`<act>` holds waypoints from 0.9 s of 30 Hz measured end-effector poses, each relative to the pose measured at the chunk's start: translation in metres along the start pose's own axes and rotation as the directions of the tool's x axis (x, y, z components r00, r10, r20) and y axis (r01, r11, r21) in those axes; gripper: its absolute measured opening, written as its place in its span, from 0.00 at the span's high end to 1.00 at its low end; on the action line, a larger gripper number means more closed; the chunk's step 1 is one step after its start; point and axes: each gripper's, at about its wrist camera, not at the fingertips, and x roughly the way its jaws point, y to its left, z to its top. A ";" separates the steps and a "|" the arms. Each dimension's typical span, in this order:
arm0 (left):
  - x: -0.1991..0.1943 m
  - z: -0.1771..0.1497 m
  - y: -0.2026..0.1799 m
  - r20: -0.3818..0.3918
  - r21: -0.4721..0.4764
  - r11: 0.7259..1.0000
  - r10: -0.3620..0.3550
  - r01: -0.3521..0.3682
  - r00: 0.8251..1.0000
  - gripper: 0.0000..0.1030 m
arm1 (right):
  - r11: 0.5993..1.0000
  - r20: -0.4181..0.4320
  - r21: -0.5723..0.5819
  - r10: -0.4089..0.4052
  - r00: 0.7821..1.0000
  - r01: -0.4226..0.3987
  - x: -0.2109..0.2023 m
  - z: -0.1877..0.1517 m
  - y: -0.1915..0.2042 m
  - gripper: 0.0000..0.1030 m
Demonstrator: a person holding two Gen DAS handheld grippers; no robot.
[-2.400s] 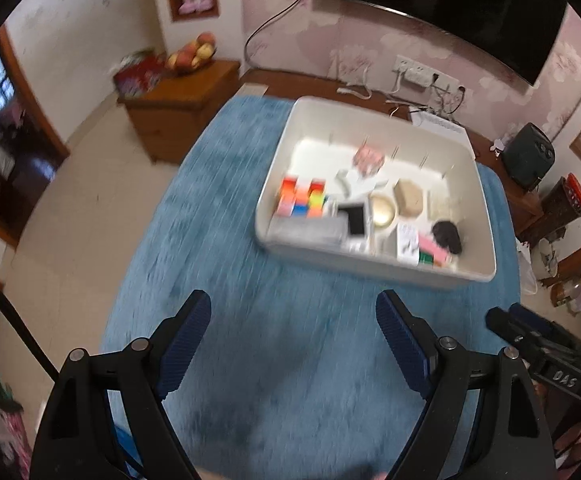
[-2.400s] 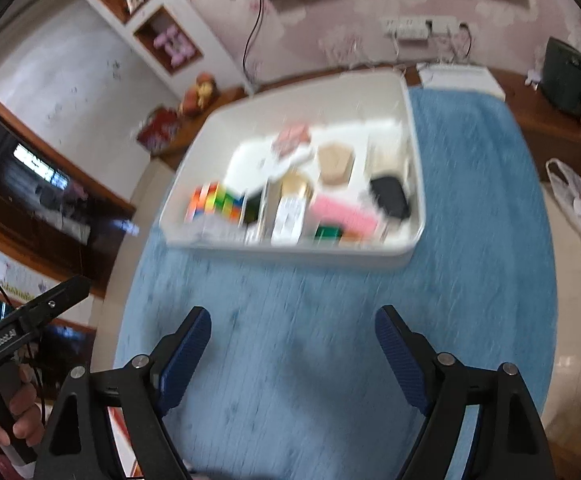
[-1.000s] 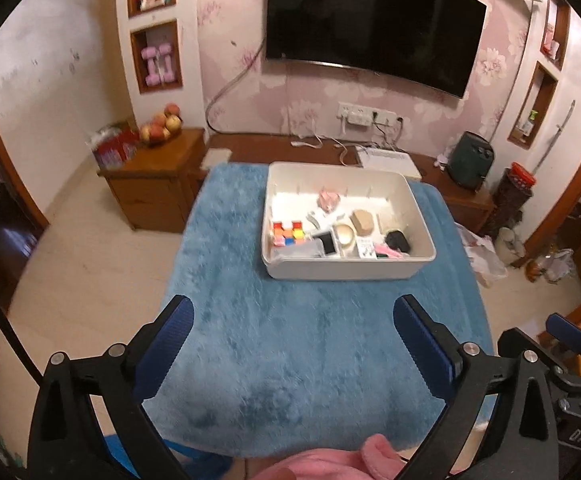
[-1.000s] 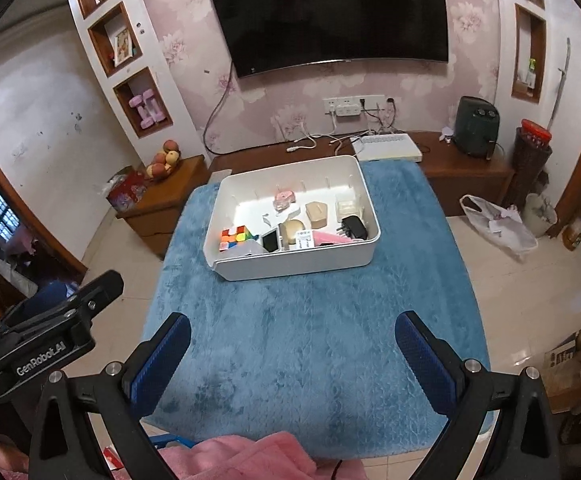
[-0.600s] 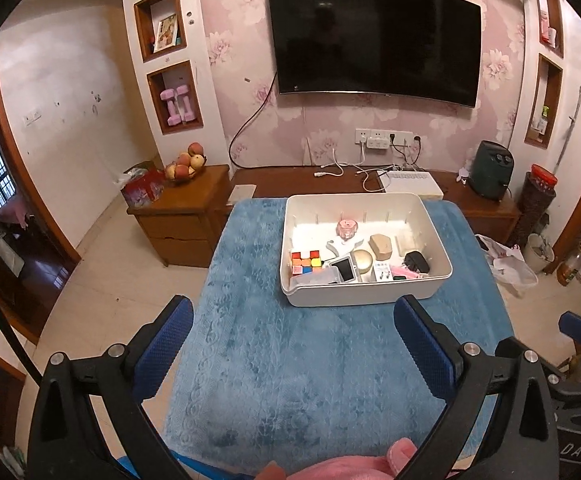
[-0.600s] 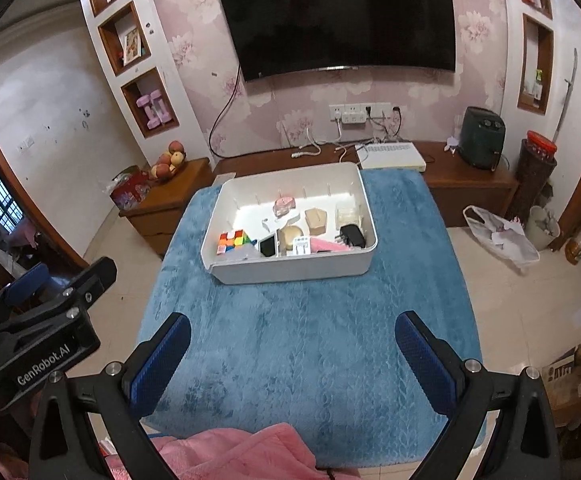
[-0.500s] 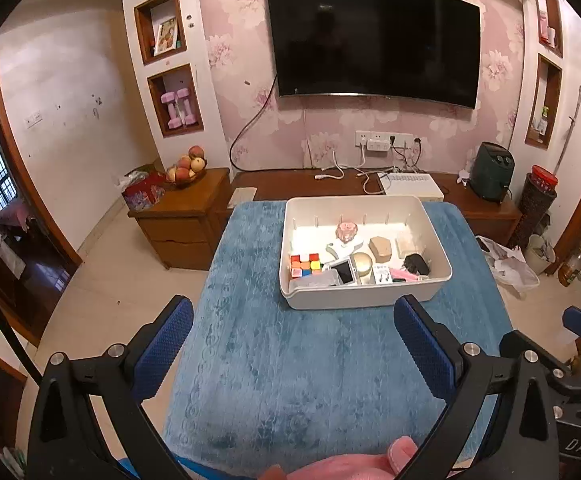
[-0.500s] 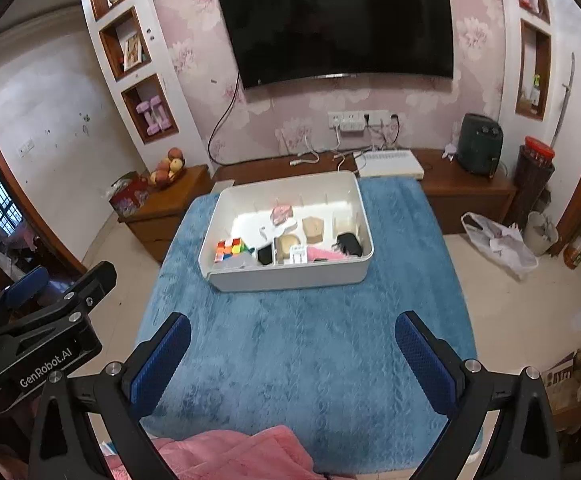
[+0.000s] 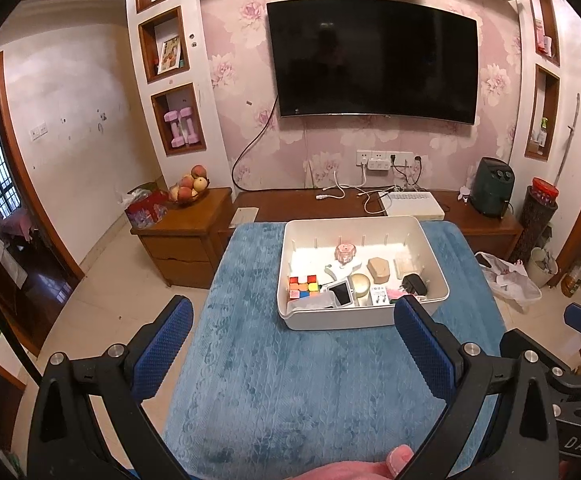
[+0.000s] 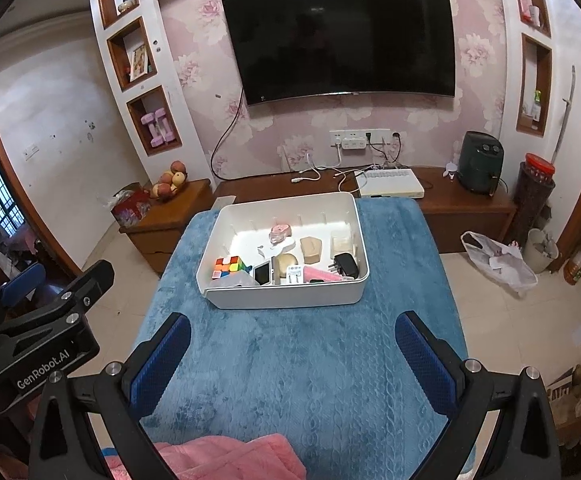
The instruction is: Organize rigid objects
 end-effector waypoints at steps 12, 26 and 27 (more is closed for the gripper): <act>0.000 -0.003 -0.005 -0.022 0.005 1.000 -0.019 0.020 1.000 0.02 | 1.000 -0.014 -0.005 0.016 1.000 -0.017 0.003 -0.001 -0.002 0.01; 0.004 -0.005 -0.004 -0.051 -0.001 0.999 -0.034 0.034 0.998 0.02 | 1.000 -0.031 -0.002 0.019 0.999 -0.019 0.006 -0.007 0.000 0.01; 0.004 -0.006 -0.004 -0.053 -0.002 0.999 -0.036 0.036 0.998 0.02 | 1.000 -0.032 -0.002 0.019 0.999 -0.019 0.006 -0.007 0.000 0.01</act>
